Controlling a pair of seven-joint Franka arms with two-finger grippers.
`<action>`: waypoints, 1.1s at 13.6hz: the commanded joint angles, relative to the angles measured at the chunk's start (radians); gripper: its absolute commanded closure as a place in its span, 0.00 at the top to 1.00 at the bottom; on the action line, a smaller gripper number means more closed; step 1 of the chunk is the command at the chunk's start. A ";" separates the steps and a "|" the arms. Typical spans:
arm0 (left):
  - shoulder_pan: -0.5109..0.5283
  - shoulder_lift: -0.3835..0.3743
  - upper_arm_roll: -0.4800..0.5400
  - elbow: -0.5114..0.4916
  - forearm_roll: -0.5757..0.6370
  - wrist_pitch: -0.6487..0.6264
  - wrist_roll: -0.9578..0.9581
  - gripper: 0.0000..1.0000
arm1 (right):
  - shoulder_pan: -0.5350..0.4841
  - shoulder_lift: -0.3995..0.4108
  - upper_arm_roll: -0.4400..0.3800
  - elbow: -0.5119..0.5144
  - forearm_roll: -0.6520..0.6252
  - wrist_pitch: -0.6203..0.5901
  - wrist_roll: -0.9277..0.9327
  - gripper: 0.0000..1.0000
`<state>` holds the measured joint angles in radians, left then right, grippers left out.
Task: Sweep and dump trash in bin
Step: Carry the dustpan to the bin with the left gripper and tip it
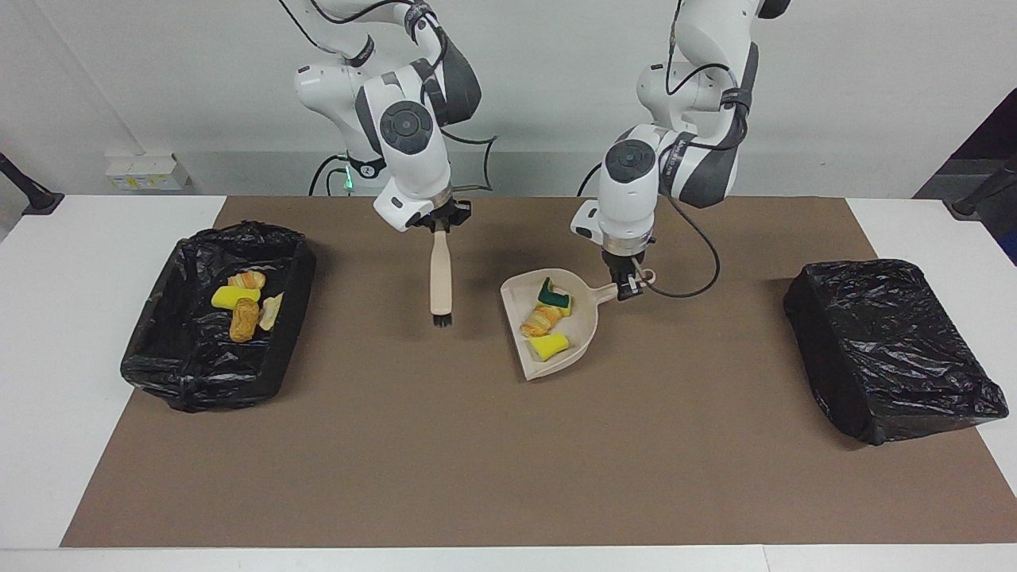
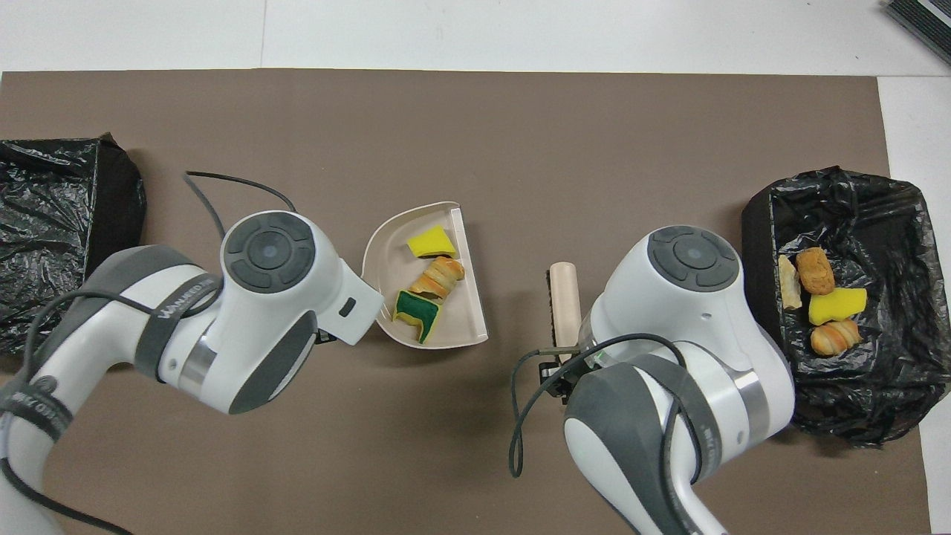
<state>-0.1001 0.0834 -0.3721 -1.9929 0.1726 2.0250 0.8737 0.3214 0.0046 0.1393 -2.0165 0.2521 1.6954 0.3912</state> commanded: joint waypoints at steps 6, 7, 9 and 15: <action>0.006 -0.183 0.316 0.009 -0.065 -0.098 0.377 0.00 | 0.234 -0.015 0.013 -0.169 0.124 0.340 0.153 0.00; 0.006 -0.183 0.353 0.038 -0.086 -0.117 0.436 0.00 | 0.246 -0.005 0.013 -0.169 0.125 0.346 0.169 0.00; 0.010 -0.175 0.439 0.101 -0.111 -0.158 0.526 0.00 | 0.264 0.006 0.013 -0.186 0.124 0.352 0.167 0.00; 0.011 -0.116 0.732 0.258 -0.188 -0.181 0.792 0.00 | 0.298 0.040 0.011 -0.234 0.119 0.451 0.167 0.00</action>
<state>-0.0858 -0.0840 0.2766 -1.8311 0.0274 1.8796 1.5651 0.6237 0.0386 0.1499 -2.2420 0.3513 2.1227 0.5580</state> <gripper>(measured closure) 0.683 0.744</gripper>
